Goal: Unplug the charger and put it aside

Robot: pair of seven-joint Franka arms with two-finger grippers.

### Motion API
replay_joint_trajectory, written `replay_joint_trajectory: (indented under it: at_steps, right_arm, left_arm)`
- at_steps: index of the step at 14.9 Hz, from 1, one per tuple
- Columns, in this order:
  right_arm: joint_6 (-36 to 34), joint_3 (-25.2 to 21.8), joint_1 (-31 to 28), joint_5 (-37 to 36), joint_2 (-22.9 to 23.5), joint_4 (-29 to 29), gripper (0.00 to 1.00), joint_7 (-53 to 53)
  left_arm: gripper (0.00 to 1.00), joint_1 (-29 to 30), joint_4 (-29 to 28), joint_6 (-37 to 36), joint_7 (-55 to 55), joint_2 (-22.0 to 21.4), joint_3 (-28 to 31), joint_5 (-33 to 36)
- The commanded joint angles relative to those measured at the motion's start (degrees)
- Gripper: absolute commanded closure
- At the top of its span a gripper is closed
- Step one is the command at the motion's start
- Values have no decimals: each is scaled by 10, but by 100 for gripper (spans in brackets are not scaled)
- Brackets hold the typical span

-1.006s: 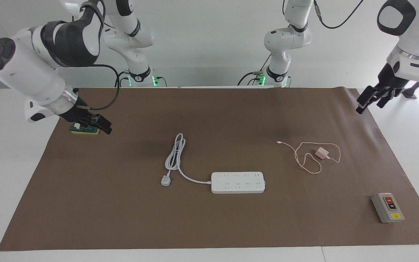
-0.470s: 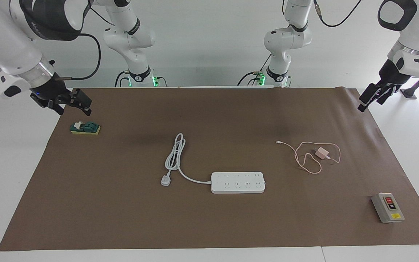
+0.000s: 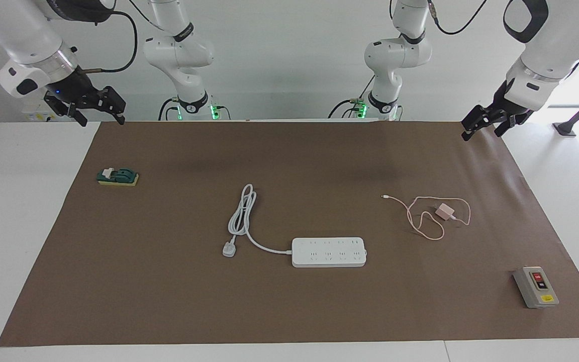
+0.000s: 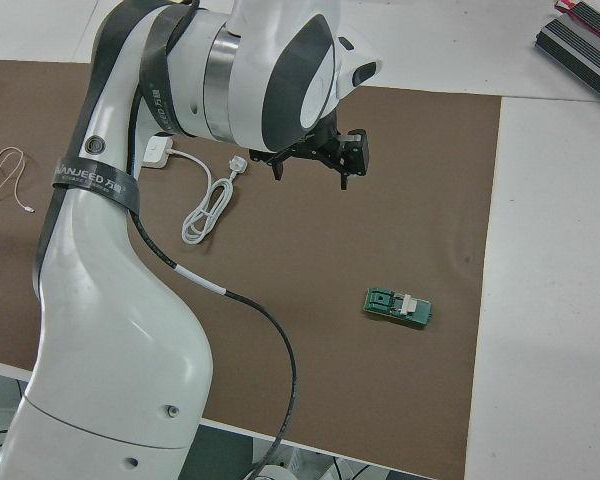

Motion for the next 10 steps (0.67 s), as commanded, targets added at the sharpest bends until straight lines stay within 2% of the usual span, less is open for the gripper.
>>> replay_joint_trajectory:
  at_steps: [1, 5, 10]
  right_arm:
    - [25, 28, -16, -53, -13, -18, 0, -11]
    - [66, 41, -20, -65, -6, -12, 0, -8]
    - [51, 40, -22, -48, -4, -9, 0, 5]
  left_arm:
    - [0, -14, -10, -7, 3, -3, 5, 7]
    - [0, -27, -10, -5, 2, -5, 6, 8]
    - [0, -27, -9, -9, 77, -7, 6, 9]
